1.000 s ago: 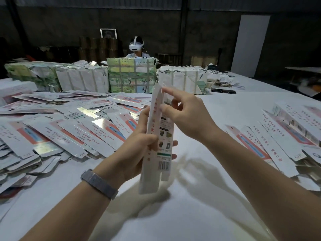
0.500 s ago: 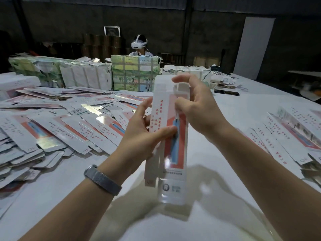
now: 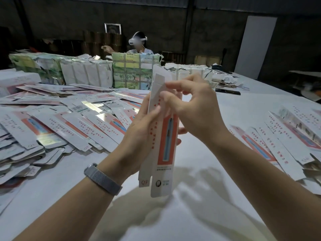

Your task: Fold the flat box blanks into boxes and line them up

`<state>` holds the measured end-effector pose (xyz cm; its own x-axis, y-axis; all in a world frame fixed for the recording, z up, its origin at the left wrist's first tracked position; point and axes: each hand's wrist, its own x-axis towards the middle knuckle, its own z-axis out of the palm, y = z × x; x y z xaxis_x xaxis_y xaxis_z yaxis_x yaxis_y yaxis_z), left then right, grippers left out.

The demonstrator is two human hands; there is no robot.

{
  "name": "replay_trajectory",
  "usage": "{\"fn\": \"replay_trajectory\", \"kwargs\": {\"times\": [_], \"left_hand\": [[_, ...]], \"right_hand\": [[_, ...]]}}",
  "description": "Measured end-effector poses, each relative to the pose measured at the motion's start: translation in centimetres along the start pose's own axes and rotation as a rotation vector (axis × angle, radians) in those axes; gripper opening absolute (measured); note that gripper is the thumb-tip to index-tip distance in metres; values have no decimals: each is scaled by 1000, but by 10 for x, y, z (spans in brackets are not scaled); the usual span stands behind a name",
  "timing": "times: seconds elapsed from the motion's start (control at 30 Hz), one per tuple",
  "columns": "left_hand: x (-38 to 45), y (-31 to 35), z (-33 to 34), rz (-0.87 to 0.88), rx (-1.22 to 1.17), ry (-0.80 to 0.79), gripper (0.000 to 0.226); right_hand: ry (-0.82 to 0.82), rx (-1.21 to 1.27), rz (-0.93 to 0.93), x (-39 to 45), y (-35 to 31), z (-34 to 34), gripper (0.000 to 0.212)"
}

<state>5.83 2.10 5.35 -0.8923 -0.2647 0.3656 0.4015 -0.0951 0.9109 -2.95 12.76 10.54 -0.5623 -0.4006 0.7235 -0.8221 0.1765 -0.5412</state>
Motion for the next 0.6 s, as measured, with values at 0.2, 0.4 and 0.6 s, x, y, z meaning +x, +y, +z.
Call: {"fn": "replay_trajectory", "kwargs": {"times": [0.2, 0.4, 0.6], "left_hand": [[-4, 1, 2, -179, -64, -96, 68], [-3, -2, 5, -197, 19, -181, 78], [-7, -5, 17, -265, -34, -100, 90]], "right_hand": [[-98, 190, 204, 7, -3, -13, 14], [-290, 198, 337, 22, -1, -31, 25], [-344, 220, 306, 25, -3, -36, 25]]}}
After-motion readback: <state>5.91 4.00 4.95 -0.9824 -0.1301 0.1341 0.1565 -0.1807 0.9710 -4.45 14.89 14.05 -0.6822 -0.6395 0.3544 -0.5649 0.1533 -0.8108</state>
